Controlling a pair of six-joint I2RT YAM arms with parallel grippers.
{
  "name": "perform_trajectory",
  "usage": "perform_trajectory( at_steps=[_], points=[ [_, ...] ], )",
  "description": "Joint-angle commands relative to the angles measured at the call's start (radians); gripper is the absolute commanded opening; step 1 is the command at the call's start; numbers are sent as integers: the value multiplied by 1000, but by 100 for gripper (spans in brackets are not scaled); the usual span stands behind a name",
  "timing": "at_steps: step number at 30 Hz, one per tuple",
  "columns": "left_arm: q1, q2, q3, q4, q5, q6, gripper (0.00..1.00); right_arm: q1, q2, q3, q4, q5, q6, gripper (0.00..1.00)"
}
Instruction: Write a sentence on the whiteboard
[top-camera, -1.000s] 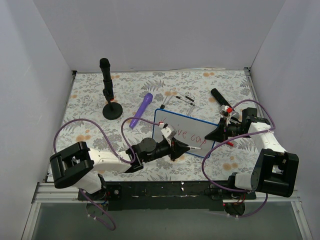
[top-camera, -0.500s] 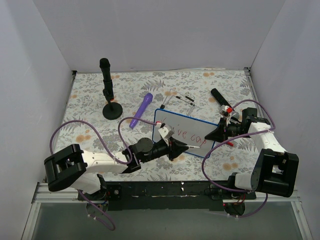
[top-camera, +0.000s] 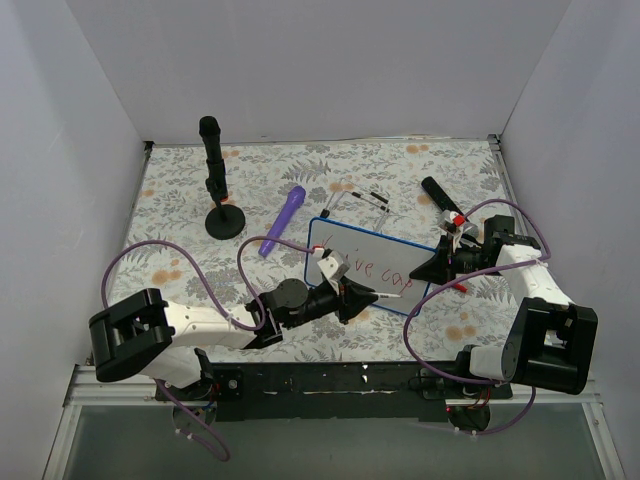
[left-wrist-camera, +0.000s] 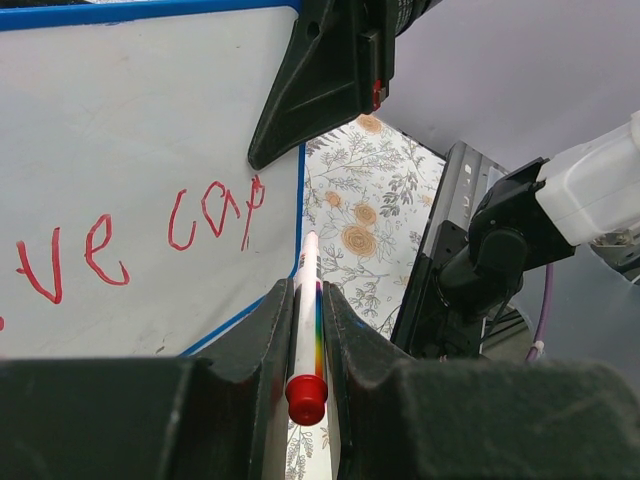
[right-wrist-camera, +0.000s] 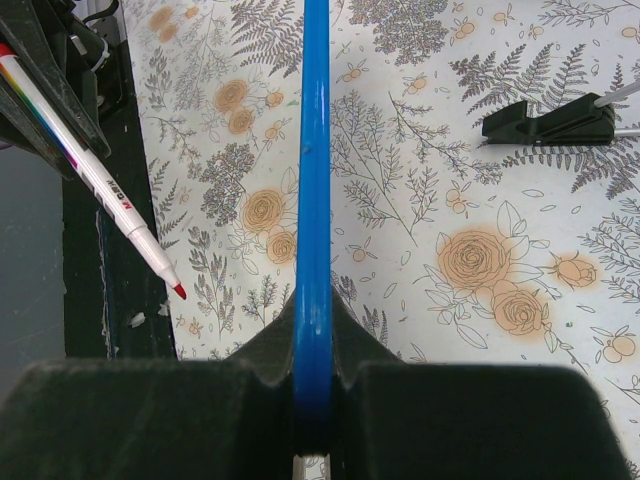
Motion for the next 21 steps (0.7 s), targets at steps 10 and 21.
perform_trajectory(
  at_steps=[10,21],
  points=[
    [-14,31,13,-1,-48,-6,0,0,-11,19,-28,-39,-18,1],
    [-16,34,26,-13,-59,-5,0,0,-13,19,-31,-42,-20,1]
  ],
)
